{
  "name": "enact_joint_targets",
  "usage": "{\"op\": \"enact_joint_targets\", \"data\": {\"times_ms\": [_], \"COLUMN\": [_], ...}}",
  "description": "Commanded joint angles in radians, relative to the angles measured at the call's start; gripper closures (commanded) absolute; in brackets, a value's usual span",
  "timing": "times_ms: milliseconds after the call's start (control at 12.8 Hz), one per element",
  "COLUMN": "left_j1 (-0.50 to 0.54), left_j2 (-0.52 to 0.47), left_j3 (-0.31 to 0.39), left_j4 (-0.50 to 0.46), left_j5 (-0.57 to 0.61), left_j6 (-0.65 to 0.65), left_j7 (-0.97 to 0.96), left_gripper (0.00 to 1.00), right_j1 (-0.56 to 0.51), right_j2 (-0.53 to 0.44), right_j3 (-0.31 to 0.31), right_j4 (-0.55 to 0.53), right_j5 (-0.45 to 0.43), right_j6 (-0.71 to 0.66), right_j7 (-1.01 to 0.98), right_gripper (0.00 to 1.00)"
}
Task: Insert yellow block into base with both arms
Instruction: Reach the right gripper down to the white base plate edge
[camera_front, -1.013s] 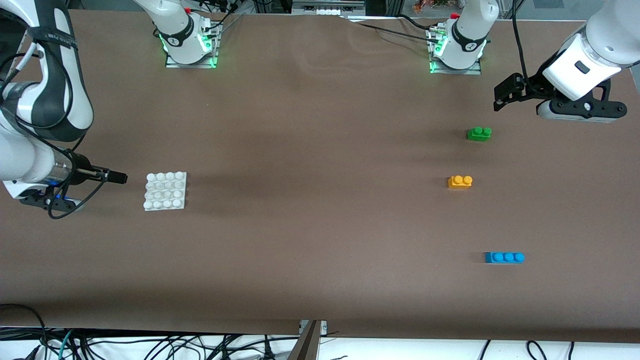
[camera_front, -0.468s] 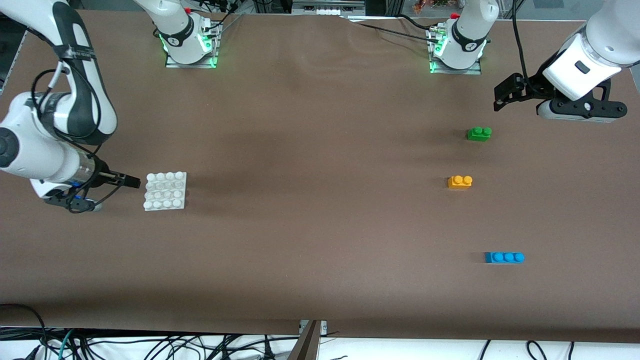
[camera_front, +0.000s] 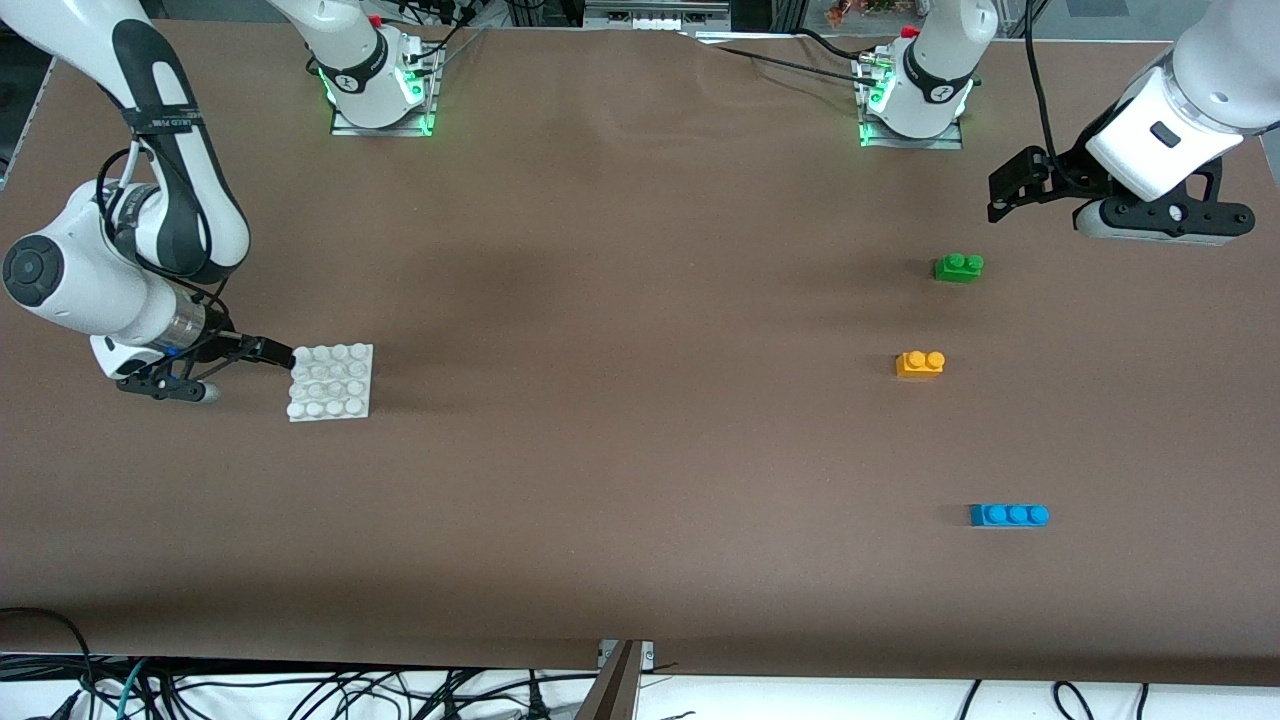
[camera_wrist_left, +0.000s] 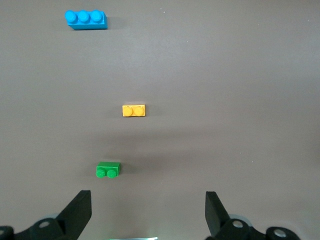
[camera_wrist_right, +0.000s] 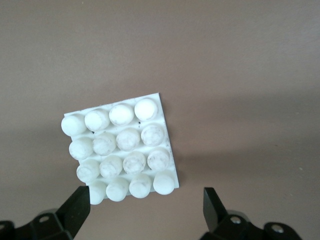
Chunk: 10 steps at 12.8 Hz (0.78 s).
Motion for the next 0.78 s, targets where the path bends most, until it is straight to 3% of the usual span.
{"op": "enact_joint_targets", "data": {"times_ms": [0, 702], "left_j1": [-0.003, -0.003], "left_j2": [0.015, 0.015], "left_j3": [0.000, 0.000], "left_j4": [0.034, 0.034], "left_j5": [0.025, 0.025], "left_j6": [-0.022, -0.022], "left_j7": [-0.005, -0.005], "left_gripper": [0.00, 0.00], "right_j1": [-0.025, -0.037], "right_j2": [0.028, 0.149], "right_j3": [0.003, 0.006], "right_j4": [-0.017, 0.046], "right_j5": [0.131, 0.154], "right_j6": [0.036, 0.069], "right_j7": [-0.143, -0.215], "right_gripper": [0.00, 0.00]}}
